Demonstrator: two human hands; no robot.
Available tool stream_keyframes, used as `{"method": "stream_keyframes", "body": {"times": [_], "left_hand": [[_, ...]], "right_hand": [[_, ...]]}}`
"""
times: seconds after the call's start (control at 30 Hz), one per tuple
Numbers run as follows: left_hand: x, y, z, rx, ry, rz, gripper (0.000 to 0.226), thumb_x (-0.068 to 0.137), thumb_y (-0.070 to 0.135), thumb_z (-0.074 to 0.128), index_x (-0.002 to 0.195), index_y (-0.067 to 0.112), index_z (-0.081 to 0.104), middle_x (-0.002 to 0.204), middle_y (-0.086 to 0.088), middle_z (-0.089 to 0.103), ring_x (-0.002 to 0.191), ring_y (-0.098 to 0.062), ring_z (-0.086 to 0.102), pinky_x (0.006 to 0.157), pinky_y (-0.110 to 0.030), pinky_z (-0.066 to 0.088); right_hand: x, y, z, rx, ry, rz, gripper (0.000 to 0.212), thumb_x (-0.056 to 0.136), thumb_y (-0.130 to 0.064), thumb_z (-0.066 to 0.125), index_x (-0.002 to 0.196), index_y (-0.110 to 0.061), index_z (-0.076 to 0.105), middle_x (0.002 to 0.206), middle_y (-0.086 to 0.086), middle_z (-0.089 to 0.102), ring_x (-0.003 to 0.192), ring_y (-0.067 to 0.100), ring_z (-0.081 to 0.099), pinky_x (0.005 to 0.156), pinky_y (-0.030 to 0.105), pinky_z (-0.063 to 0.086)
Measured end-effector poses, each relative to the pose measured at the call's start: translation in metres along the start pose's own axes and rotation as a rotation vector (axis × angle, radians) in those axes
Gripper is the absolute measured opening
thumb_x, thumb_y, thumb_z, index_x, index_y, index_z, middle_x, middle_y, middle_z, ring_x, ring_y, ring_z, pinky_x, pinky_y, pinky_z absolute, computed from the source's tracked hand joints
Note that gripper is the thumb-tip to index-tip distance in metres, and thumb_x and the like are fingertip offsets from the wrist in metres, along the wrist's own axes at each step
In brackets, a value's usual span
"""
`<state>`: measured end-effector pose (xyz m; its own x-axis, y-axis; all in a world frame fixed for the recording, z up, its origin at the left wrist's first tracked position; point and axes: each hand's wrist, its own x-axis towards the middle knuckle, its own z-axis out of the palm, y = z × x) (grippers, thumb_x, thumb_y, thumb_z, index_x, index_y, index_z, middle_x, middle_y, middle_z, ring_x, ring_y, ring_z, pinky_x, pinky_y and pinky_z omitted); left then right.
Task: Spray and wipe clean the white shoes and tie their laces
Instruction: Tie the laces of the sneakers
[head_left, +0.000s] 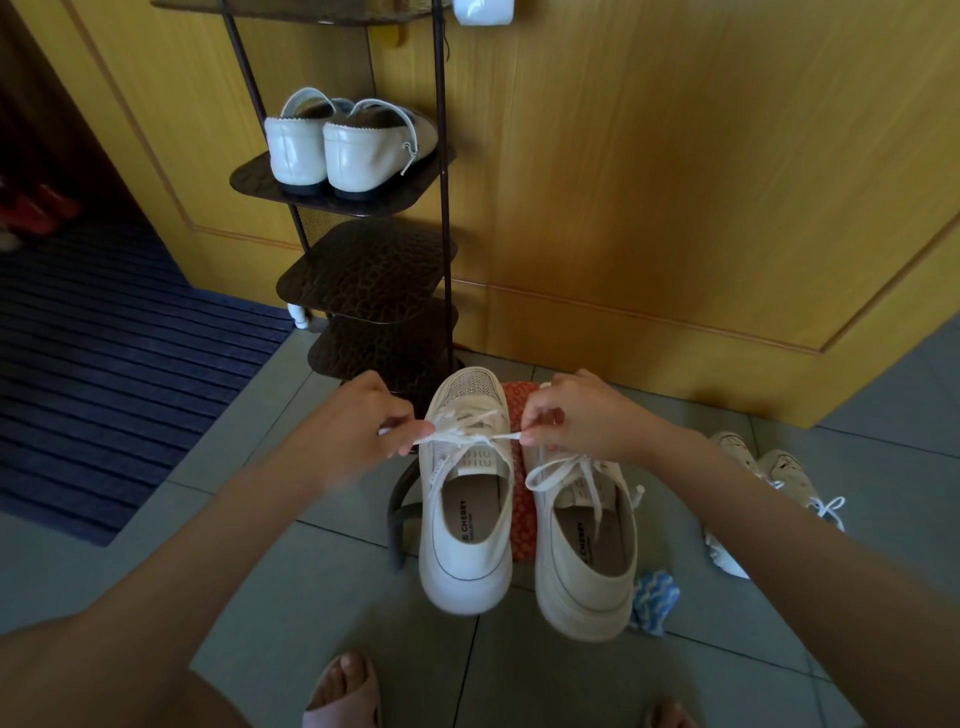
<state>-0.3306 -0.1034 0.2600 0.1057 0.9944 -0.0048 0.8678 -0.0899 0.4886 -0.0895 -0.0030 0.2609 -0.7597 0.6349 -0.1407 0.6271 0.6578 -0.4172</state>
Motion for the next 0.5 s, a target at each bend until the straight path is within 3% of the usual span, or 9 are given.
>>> {"method": "stream_keyframes", "body": {"times": [0.07, 0.13, 0.2, 0.23, 0.3, 0.5], "left_hand": [[0.003, 0.003, -0.007, -0.272, -0.043, -0.005, 0.036, 0.082, 0.051, 0.059, 0.067, 0.019, 0.067, 0.067, 0.01, 0.055, 0.084, 0.001, 0.048, 0.071, -0.018, 0.034], [0.006, 0.009, -0.007, -0.483, -0.14, -0.045, 0.045, 0.087, 0.051, 0.052, 0.091, 0.01, 0.072, 0.072, 0.015, 0.061, 0.077, 0.005, 0.055, 0.072, -0.013, 0.036], [0.008, 0.016, -0.004, -0.645, -0.24, -0.158, 0.04, 0.096, 0.037, 0.043, 0.109, 0.008, 0.067, 0.089, 0.023, 0.067, 0.09, 0.013, 0.058, 0.087, -0.009, 0.038], [0.009, 0.018, -0.001, -0.759, -0.267, -0.191, 0.039, 0.097, 0.033, 0.04, 0.113, 0.007, 0.065, 0.102, 0.017, 0.069, 0.101, 0.006, 0.059, 0.096, -0.015, 0.039], [0.01, 0.02, 0.004, -0.97, -0.265, -0.241, 0.038, 0.096, 0.029, 0.04, 0.117, 0.004, 0.061, 0.116, 0.0, 0.068, 0.11, -0.011, 0.061, 0.1, -0.027, 0.045], [0.013, 0.026, 0.012, -1.272, -0.156, -0.346, 0.025, 0.092, 0.024, 0.047, 0.103, 0.008, 0.064, 0.109, -0.006, 0.071, 0.107, -0.019, 0.064, 0.093, -0.029, 0.048]], "right_hand": [[-0.002, 0.002, -0.004, 0.036, -0.042, 0.0, 0.009, 0.087, -0.035, 0.063, 0.088, -0.027, 0.067, 0.09, -0.013, 0.064, 0.082, -0.003, 0.045, 0.077, 0.025, 0.034], [-0.004, -0.002, -0.008, 0.096, -0.089, -0.003, 0.004, 0.085, -0.029, 0.064, 0.088, -0.026, 0.065, 0.092, -0.014, 0.061, 0.084, -0.003, 0.044, 0.073, 0.02, 0.037], [-0.005, -0.01, -0.013, 0.181, -0.117, -0.004, 0.004, 0.085, -0.024, 0.065, 0.089, -0.022, 0.065, 0.091, -0.013, 0.058, 0.075, -0.007, 0.047, 0.066, 0.012, 0.037], [-0.006, -0.015, -0.015, 0.229, -0.108, -0.008, 0.004, 0.085, -0.023, 0.066, 0.088, -0.021, 0.066, 0.09, -0.011, 0.058, 0.071, -0.008, 0.049, 0.064, 0.011, 0.038], [-0.006, -0.022, -0.017, 0.313, -0.065, -0.015, 0.003, 0.084, -0.021, 0.068, 0.085, -0.019, 0.067, 0.085, -0.009, 0.059, 0.065, -0.007, 0.049, 0.061, 0.01, 0.039], [-0.003, -0.025, -0.016, 0.387, 0.031, 0.031, 0.018, 0.083, -0.029, 0.07, 0.084, -0.011, 0.069, 0.076, -0.003, 0.062, 0.056, -0.005, 0.047, 0.056, 0.01, 0.038]]}}
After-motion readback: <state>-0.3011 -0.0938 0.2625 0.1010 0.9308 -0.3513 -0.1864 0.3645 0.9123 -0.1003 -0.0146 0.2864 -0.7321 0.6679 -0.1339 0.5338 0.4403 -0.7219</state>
